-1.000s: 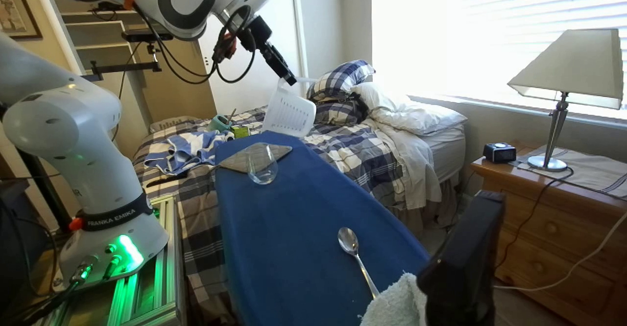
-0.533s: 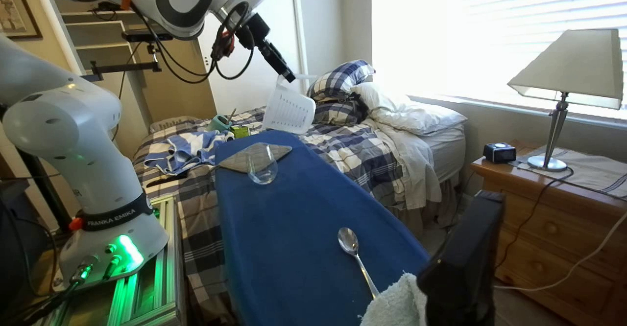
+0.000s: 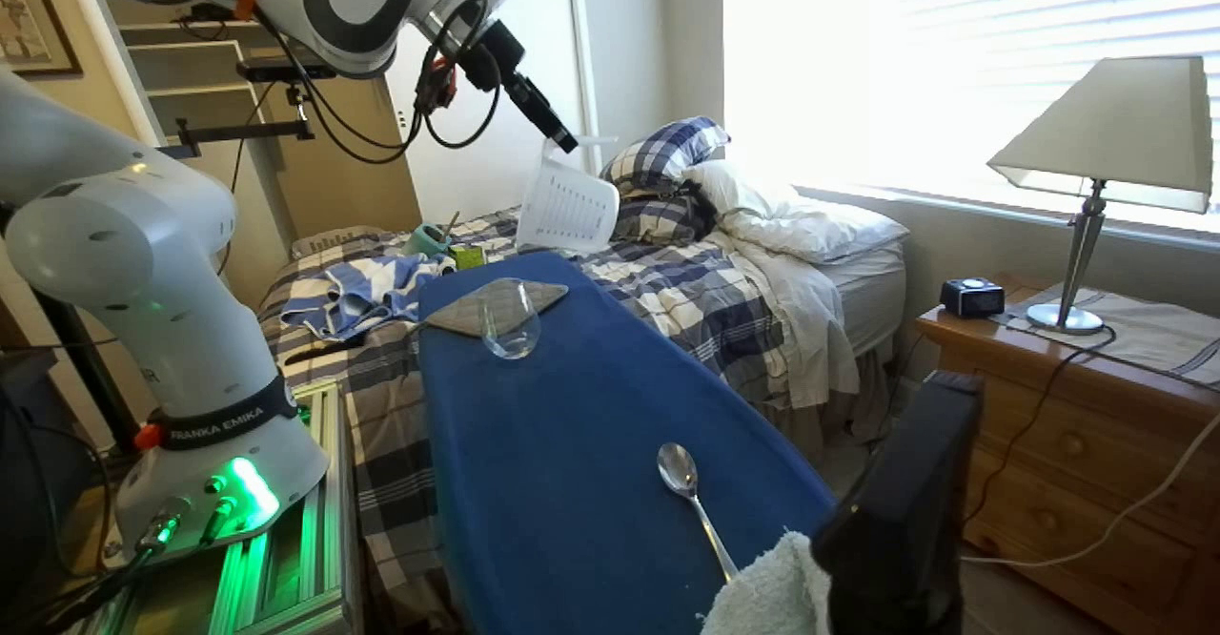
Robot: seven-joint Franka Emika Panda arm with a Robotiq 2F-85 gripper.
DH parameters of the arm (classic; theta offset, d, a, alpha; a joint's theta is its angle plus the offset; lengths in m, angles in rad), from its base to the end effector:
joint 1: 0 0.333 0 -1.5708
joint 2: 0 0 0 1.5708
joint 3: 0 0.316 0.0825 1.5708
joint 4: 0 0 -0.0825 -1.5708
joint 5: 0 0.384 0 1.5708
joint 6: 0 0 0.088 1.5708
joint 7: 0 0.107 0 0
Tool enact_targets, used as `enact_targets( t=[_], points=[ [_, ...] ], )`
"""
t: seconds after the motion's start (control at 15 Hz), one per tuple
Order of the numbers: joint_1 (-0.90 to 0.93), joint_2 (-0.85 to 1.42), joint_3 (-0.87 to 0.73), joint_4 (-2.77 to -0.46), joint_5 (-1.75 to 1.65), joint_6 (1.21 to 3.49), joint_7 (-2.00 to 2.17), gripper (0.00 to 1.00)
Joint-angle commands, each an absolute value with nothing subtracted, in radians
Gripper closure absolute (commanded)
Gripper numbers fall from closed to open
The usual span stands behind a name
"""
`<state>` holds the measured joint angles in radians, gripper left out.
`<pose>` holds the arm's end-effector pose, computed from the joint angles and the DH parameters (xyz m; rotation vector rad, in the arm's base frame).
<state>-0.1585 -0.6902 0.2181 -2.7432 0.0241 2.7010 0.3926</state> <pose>0.3772 0.0246 0.4862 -2.9199 0.5233 -0.9942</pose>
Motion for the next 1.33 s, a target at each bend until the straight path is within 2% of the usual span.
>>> enact_targets(
  t=[0.0,1.27],
  points=[
    [-0.156,-0.711,0.220,-2.741,0.001,2.728,0.379,0.93],
    [-0.188,-0.756,0.282,-2.740,-0.023,2.709,0.393,0.93]
  ],
)
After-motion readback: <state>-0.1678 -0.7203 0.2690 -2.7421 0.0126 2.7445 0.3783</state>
